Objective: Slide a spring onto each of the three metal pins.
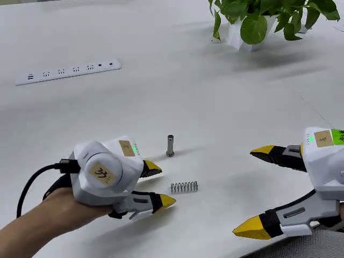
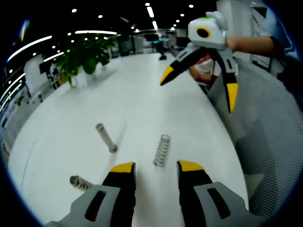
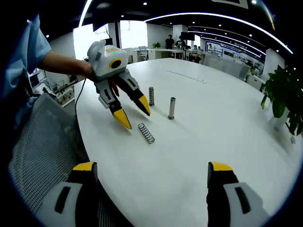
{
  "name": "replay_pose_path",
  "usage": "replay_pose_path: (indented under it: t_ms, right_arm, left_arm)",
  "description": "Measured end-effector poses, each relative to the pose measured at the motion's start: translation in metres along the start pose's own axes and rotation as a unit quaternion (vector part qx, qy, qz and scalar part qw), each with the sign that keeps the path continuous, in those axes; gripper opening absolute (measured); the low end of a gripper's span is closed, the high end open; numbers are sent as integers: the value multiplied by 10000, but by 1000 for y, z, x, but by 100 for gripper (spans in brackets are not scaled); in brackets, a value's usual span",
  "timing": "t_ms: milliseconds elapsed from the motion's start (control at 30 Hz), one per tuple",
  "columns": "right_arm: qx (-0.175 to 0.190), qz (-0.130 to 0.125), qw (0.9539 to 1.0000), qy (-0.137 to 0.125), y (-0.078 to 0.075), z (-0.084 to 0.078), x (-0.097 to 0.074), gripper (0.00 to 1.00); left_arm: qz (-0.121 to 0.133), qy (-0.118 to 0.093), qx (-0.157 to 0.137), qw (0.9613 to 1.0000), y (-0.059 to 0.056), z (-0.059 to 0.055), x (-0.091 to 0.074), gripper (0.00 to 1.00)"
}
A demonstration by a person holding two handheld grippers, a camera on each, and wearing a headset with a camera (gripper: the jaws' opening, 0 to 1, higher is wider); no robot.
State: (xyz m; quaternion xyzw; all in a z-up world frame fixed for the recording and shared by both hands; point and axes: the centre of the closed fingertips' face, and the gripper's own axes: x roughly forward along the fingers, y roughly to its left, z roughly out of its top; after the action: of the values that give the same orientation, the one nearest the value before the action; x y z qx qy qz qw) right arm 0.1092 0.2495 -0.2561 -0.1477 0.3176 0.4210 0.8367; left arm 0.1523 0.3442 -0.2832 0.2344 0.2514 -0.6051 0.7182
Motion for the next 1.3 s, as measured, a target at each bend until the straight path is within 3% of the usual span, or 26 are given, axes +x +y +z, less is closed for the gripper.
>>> replay_pose_path:
  t_ms: [367,600,1000,1300]
  right_arm:
    - [57,33,10000,-67,4,2,3,97]
    - [62,37,9999,-72,6,1,3,97]
    - [95,39,9999,-113,8,2,2,97]
    - [117,56,9999,-112,11,0,2,97]
  left_arm:
    - [-387,323,165,9986,-9,-4,16,18]
    - [-424,469,352,9974,-10,-3,20,17]
    - [-574,1057,888,9888,-13,-4,21,13]
    - [-594,1186,878,9873,-10,-6,19,14]
